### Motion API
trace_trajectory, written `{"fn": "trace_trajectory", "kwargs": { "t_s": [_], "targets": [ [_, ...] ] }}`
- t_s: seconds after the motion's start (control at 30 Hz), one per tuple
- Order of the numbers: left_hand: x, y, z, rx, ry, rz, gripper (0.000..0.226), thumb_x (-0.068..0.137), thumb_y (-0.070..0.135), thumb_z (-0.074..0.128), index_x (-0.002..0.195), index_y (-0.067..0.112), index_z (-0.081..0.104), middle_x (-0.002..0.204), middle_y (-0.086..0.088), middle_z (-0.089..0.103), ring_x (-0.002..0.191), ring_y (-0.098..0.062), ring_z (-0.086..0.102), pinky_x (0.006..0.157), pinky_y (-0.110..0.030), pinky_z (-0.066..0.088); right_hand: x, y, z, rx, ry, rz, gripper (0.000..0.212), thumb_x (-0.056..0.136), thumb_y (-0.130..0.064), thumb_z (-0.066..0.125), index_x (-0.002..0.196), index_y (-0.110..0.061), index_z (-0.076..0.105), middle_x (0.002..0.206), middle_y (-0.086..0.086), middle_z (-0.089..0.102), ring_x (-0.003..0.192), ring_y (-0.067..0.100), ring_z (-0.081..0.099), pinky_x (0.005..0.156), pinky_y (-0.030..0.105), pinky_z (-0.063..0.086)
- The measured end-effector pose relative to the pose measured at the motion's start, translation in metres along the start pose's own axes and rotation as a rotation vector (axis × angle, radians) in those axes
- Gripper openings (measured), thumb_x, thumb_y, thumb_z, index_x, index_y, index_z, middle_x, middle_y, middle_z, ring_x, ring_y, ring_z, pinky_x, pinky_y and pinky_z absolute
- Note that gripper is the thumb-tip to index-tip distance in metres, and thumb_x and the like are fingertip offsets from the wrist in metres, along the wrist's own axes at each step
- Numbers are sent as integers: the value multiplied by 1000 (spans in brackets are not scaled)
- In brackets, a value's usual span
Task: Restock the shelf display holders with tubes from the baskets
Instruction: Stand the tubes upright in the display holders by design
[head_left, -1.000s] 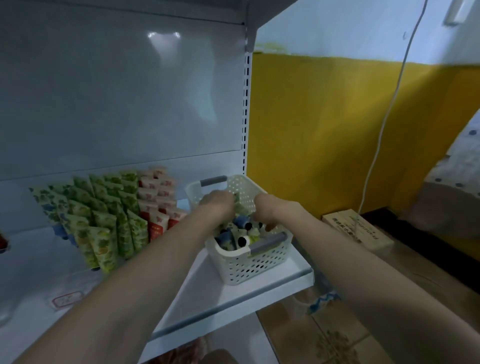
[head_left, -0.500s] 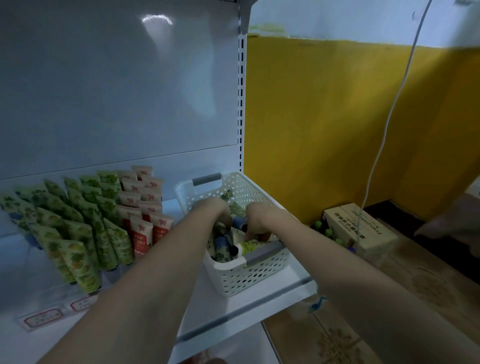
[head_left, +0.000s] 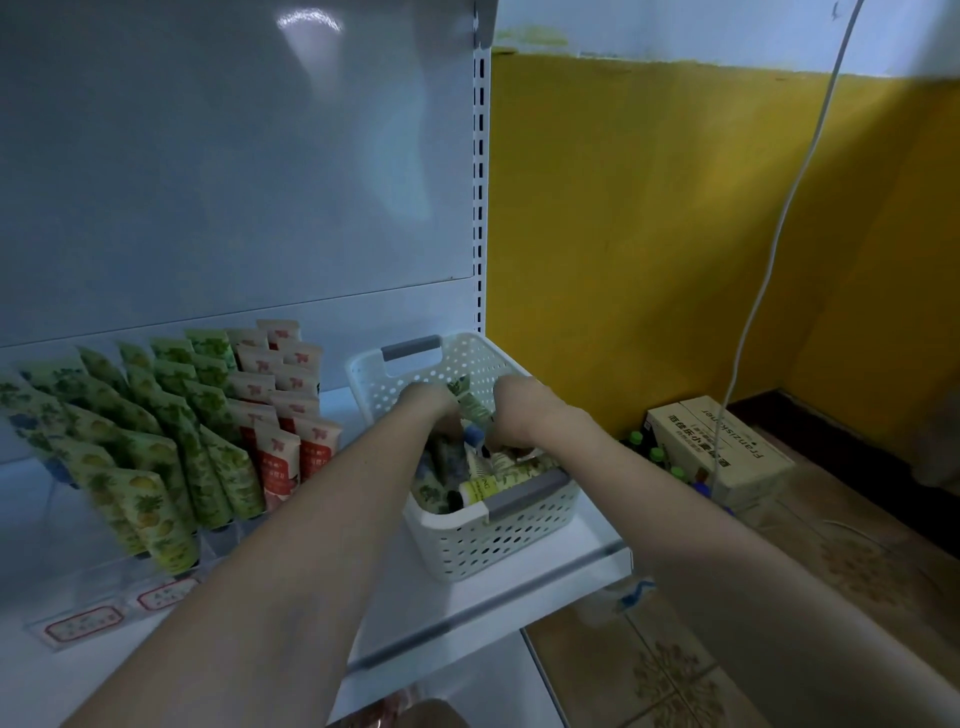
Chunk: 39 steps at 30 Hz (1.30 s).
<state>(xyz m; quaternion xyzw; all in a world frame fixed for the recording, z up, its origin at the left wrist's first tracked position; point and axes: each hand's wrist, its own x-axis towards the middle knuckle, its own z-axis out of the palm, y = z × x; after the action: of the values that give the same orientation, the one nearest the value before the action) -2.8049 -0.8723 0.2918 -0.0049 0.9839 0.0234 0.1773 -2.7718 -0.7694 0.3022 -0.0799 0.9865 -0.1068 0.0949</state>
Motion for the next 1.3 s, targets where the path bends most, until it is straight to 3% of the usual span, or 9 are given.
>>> {"fn": "trace_trajectory", "kwargs": {
  "t_s": [0.1, 0.2, 0.33, 0.47, 0.57, 0.8, 0.93, 1.13, 1.3],
  "targets": [
    [3, -3, -2, -304, 176, -18, 12, 86, 14, 59, 87, 4, 53, 76, -7, 46, 69, -17, 51, 46, -21, 32, -2, 5, -3, 187, 76, -34, 17, 88, -8, 54, 76, -9, 42, 74, 3, 44, 58, 12, 40, 45, 20, 30],
    [-3, -5, -12, -628, 434, 61, 27, 83, 1, 57, 109, -4, 51, 96, -13, 53, 88, -25, 56, 53, -21, 34, -10, 9, -6, 446, 222, -110, 18, 93, -12, 53, 109, -4, 52, 76, 1, 50, 58, 12, 44, 45, 19, 30],
    [-41, -10, -38, -840, 809, 257, 36, 84, 4, 58, 117, 1, 44, 93, -5, 46, 65, -6, 41, 47, -9, 37, -27, 13, -15, 649, 489, -167, 29, 95, -20, 51, 122, -8, 49, 68, -6, 48, 54, 7, 43, 41, 10, 31],
    [-94, -28, -63, -1208, 911, 323, 34, 81, 7, 61, 111, 16, 47, 82, 7, 52, 69, -10, 56, 63, -21, 51, -50, 5, -27, 979, 633, -185, 28, 93, -20, 55, 118, -9, 49, 84, 1, 58, 78, 20, 61, 69, 30, 56],
    [-130, -46, -57, -1403, 864, 360, 31, 81, 4, 61, 104, 19, 48, 78, -2, 57, 69, -23, 61, 63, -34, 50, -71, -7, -34, 1240, 590, -207, 24, 93, -15, 54, 116, -8, 48, 87, 4, 58, 81, 15, 61, 64, 18, 55],
    [-195, -106, -3, -1534, 646, 356, 38, 71, 10, 78, 98, 16, 52, 88, -6, 61, 74, -20, 62, 69, -37, 52, -111, -52, -32, 1530, 414, -268, 4, 93, -9, 53, 90, -11, 53, 82, 3, 61, 73, 14, 63, 61, 22, 55],
    [-229, -126, 31, -1266, 726, 314, 49, 65, 18, 84, 96, 11, 46, 80, -2, 53, 70, -14, 52, 61, -21, 45, -132, -87, -19, 1531, 360, -251, 10, 92, -8, 54, 82, -6, 53, 78, 8, 60, 66, 15, 61, 53, 17, 53],
    [-262, -144, 49, -1023, 801, 238, 48, 69, 23, 81, 95, 15, 42, 102, -16, 61, 88, -33, 60, 76, -51, 50, -155, -131, -5, 1414, 373, -230, 13, 90, -4, 54, 94, 8, 55, 74, 11, 59, 65, 18, 61, 49, 17, 53],
    [-271, -152, 56, -944, 846, 201, 47, 70, 24, 80, 97, 14, 42, 83, -1, 52, 66, -11, 50, 54, -26, 39, -165, -149, -4, 1341, 356, -268, 18, 89, -3, 54, 71, -7, 50, 75, 11, 58, 73, 24, 61, 49, 20, 54]
  ]
}}
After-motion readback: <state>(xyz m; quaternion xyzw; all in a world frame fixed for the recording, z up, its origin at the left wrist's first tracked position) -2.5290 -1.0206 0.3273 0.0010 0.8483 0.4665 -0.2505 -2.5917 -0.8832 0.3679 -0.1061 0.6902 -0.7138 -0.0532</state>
